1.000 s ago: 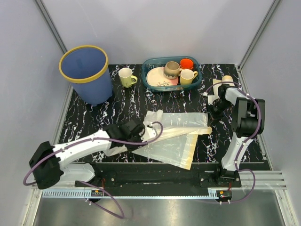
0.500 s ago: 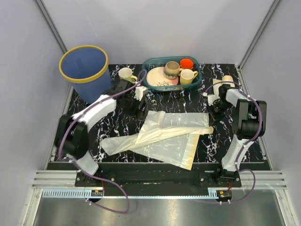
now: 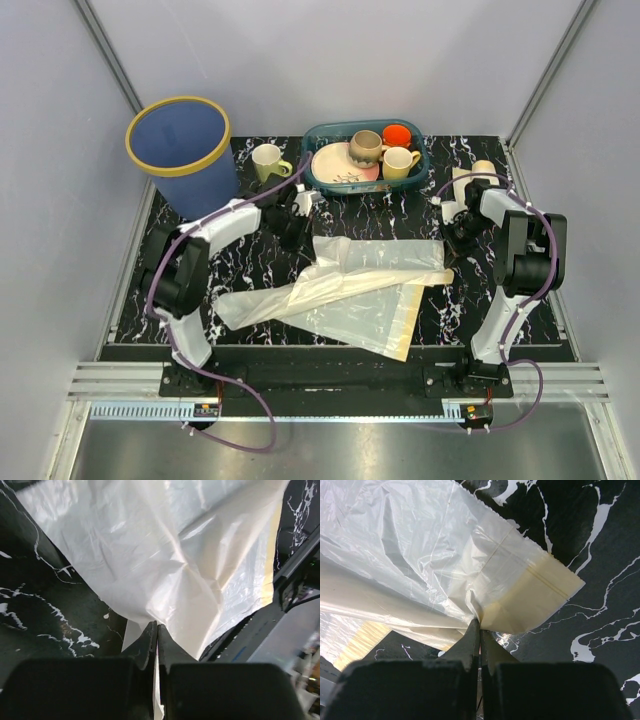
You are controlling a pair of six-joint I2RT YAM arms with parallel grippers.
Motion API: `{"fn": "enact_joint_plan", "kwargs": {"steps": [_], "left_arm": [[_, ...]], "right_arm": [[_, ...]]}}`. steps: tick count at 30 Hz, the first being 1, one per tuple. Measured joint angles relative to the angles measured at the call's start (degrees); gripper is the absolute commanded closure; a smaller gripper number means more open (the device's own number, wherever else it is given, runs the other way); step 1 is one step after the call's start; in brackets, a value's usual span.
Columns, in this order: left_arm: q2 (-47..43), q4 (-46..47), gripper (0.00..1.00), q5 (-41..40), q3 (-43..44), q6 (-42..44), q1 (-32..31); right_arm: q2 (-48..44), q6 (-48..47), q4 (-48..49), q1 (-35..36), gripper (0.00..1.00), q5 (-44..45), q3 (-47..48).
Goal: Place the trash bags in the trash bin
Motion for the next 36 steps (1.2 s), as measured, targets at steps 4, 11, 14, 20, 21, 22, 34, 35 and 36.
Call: {"fn": "enact_joint_plan", "kwargs": {"steps": [4,11,14,20,21,22,34,35,36], "left_arm": [[-8.13,0.11,1.00,-3.98,0.20,6.10,-3.76],[-18.36,2.91,0.35,-8.92,-3.04,13.11,-22.34],[-18.36,3.78,0.16,-9.51,-6.88,9.66,-16.44],[-13.05,4.92,0.19,-12.66,-6.43,1.57,-0.37],[-10.62,5.70,0.21,-12.28,-5.62,0.55,0.07],[-8.57,6.19,0.23,-11.93,-4.90,-0.26,0.24],[4.76,14.25,1.00,-3.45,-0.50,-9.77,1.31],[3.58,14.84,1.00,-3.78,-0.96,-9.01,0.50],[1.64,14.95,1.00,-4.04,-1.44,-7.74,-0.76]], "right_arm": [[0.00,0.00,0.00,0.00,1.00,-0.02,0.00],[0.00,0.02,0.00,0.00,1.00,-0.09,0.02],[-0.07,0.00,-0.02,0.00,1.00,-0.11,0.02],[-0.31,0.02,0.00,0.00,1.00,-0.20,0.00],[-0.31,0.02,0.00,0.00,1.00,-0.24,0.00],[-0.31,0.04,-0.02,0.00,1.00,-0.31,0.00],[-0.31,0.31,-0.02,0.07,1.00,-0.52,0.07],[-0.31,0.37,-0.02,0.07,1.00,-0.52,0.11],[-0.31,0.48,0.00,0.07,1.00,-0.55,0.13]]}}
